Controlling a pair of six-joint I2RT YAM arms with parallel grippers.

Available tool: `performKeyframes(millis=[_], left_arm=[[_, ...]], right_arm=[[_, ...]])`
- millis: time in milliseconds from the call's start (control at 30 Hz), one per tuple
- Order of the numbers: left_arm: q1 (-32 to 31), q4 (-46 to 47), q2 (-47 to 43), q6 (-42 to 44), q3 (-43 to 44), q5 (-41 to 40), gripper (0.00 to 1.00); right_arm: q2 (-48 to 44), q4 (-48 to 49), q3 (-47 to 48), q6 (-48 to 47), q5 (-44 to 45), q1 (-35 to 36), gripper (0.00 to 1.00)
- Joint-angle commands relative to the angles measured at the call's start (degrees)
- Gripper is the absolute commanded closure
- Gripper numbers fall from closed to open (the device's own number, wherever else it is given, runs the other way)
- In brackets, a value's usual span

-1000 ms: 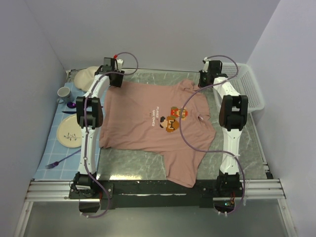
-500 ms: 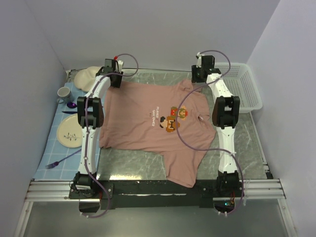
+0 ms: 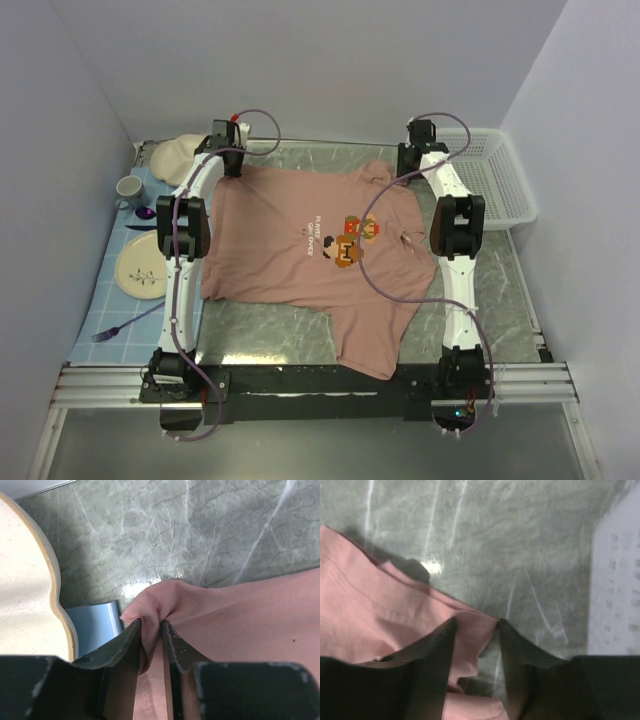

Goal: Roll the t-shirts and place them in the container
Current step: Fold the T-shirt at the center of the board.

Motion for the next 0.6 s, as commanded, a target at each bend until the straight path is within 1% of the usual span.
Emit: performKeyframes(millis=[0, 33, 67, 100, 133, 200, 233, 267, 300, 333, 367, 400, 433, 467, 500, 567], left_arm=[[0.14, -0.35, -0.89, -0.73, -0.24, 0.38, 0.72], [0.14, -0.35, -0.89, -0.65, -0.24, 0.47, 0.72], [0.05, -0.44, -0.89, -0.73, -0.24, 0.56, 0.74], [0.05, -0.44, -0.97, -0.73, -0.24, 0.65, 0.76], [0.05, -0.53, -0.98, -0.73, -0.33, 0.65, 0.78], [0.05, -0.62, -1.24, -0.65, -0.41, 0.65, 0.85], [0.05, -0.53, -1.5, -0.73, -0.59, 0.39, 0.89], [-0.04, -0.53, -1.68, -0.82, -0.5, 0.39, 0.99], [-0.04, -0.36, -1.94, -1.08, -0.5, 0.13, 0.99], [-0.04, 0.08, -2.2, -1.17, -0.5, -0.05, 0.99], [-0.04, 0.35, -2.9, -1.35, -0.42, -0.14, 0.99], [-0.13, 0.52, -3.26, -1.44, -0.33, 0.21, 0.99], [-0.04, 0.96, -4.13, -1.52, -0.15, 0.73, 0.99], [-0.04, 1.31, -4.66, -1.52, -0.06, 1.35, 0.99], [-0.04, 1.49, -5.1, -1.7, 0.37, 1.44, 0.99], [0.05, 2.54, -6.77, -2.23, 0.29, 2.4, 0.99]], right_arm=[[0.77, -7.34, 3.85, 0.31, 4.13, -0.92, 0.61], [2.52, -8.06, 6.66, 0.4, 4.39, -0.83, 0.66], [2.8, -8.15, 6.86, 0.49, 4.39, -0.83, 0.68], [2.54, -7.02, 6.34, 0.31, 4.48, -0.83, 0.69], [1.67, -6.14, 3.98, 0.14, 4.13, -0.83, 0.74], [1.13, -5.69, 2.73, -0.22, 3.87, -0.92, 0.79], [1.83, -6.3, 4.12, -0.22, 2.82, -1.01, 0.82], [2.01, -6.66, 4.48, -0.3, 2.38, -0.92, 0.87], [1.66, -5.79, 4.4, -0.3, 2.28, -0.92, 0.95], [-0.08, -4.56, 2.14, -0.39, 1.59, -0.92, 1.0], [-1.49, -2.99, 0.46, -0.83, 0.97, -0.92, 1.0], [-3.07, 1.29, -1.47, -1.09, 0.01, -0.92, 1.0], [-6.83, 3.77, -5.75, -1.7, -2.35, -0.92, 1.0], [-8.61, 6.32, -7.88, -3.89, -3.85, -0.83, 1.0], [-11.93, 10.87, -11.13, -4.78, -3.87, -0.66, 1.0], [-14.59, 14.24, -13.17, -7.41, -3.96, -0.57, 1.0]])
